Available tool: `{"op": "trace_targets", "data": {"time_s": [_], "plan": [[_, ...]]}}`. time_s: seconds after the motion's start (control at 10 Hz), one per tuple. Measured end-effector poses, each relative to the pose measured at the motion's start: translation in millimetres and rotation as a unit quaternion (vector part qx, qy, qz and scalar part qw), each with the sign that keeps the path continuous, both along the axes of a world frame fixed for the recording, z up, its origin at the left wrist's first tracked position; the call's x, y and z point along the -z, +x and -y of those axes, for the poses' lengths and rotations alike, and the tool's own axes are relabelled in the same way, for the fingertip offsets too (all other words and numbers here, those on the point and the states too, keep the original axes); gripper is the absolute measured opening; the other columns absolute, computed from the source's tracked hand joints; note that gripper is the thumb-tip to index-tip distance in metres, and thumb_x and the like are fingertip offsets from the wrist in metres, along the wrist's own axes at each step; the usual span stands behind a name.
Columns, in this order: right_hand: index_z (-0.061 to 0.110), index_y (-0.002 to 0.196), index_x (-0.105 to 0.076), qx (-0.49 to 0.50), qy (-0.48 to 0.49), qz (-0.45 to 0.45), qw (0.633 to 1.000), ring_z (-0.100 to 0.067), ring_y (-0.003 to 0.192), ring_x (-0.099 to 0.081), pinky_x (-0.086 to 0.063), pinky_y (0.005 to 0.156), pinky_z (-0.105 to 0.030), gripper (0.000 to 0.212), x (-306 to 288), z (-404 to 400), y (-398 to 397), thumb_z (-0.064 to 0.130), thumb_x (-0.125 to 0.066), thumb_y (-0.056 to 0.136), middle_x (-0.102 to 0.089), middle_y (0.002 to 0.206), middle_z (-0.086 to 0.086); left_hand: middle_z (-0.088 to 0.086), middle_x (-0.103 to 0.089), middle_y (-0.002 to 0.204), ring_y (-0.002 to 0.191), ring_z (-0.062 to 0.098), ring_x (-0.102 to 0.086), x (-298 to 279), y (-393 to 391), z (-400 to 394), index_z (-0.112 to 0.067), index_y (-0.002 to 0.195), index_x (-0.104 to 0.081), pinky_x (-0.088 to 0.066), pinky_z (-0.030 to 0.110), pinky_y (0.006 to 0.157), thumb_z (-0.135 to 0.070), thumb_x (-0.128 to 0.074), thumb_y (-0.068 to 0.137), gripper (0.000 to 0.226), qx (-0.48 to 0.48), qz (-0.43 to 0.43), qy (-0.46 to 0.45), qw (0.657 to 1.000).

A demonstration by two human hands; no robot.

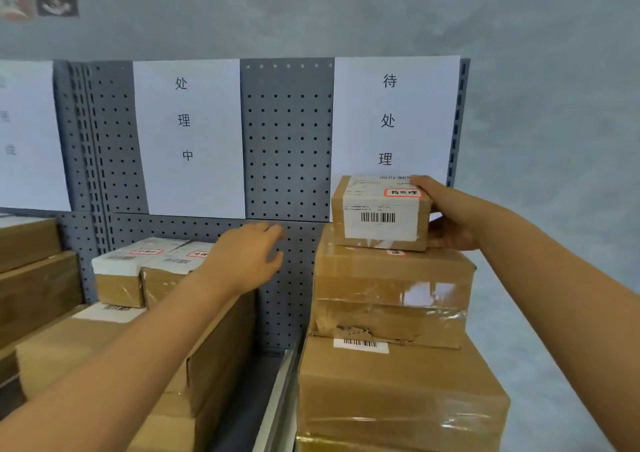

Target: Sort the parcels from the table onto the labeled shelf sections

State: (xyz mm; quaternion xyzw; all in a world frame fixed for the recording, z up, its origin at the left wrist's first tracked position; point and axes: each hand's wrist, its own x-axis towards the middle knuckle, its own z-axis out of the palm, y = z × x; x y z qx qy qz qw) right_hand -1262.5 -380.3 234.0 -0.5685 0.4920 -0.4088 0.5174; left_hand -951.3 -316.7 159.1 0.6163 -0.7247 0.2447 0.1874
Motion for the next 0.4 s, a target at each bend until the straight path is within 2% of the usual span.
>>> {"op": "trace_targets", "data": {"time_s": [0.1, 0.2, 0.3, 0.4], "plan": [[0.013, 0.129, -0.059, 0.008, 0.005, -0.005, 1.0, -0.033, 0.104, -0.069, -0.06, 0.082, -0.042, 0.065, 2.2, 11.3, -0.9, 0.061, -0.062, 0.085, -0.062, 0.129, -0.015, 0.0, -0.058, 0.127, 0.114, 0.021, -0.055, 0.6, -5.7, 0.1, -0.025, 0.132, -0.05, -0.048, 0.035, 0.088, -0.038, -0.046, 0.098, 0.038, -0.016, -0.004, 0.004, 1.0], [0.01, 0.116, -0.064, 0.04, -0.021, -0.007, 0.999, -0.033, 0.107, -0.065, -0.052, 0.1, -0.046, 0.06, 11.6, 22.0, -0.4, 0.062, -0.052, 0.089, -0.061, 0.122, -0.016, 0.0, -0.059, 0.126, 0.113, 0.021, -0.055, 0.7, -11.6, -5.1, -0.025, 0.132, -0.049, -0.048, 0.036, 0.088, -0.039, -0.045, 0.098, 0.037, -0.029, -0.008, 0.01, 0.999], [0.014, 0.113, -0.061, 0.064, -0.009, 0.034, 0.997, -0.027, 0.085, -0.061, -0.054, 0.095, -0.043, 0.067, 16.7, 21.6, 2.3, 0.073, -0.041, 0.089, -0.063, 0.107, -0.013, 0.0, -0.059, 0.122, 0.108, 0.02, -0.056, 3.4, -12.8, -13.9, -0.025, 0.132, -0.05, -0.049, 0.037, 0.087, -0.039, -0.045, 0.098, 0.037, -0.042, -0.012, 0.021, 0.999], [0.012, 0.138, -0.049, 0.122, -0.054, 0.021, 0.991, -0.032, 0.113, -0.057, -0.046, 0.098, -0.041, 0.076, 13.5, 16.0, 6.8, 0.072, -0.035, 0.092, -0.055, 0.13, -0.015, -0.001, -0.059, 0.122, 0.109, 0.019, -0.056, -0.4, -9.9, -25.1, -0.025, 0.133, -0.05, -0.049, 0.035, 0.086, -0.038, -0.046, 0.097, 0.038, -0.046, -0.015, 0.011, 0.999]]}}
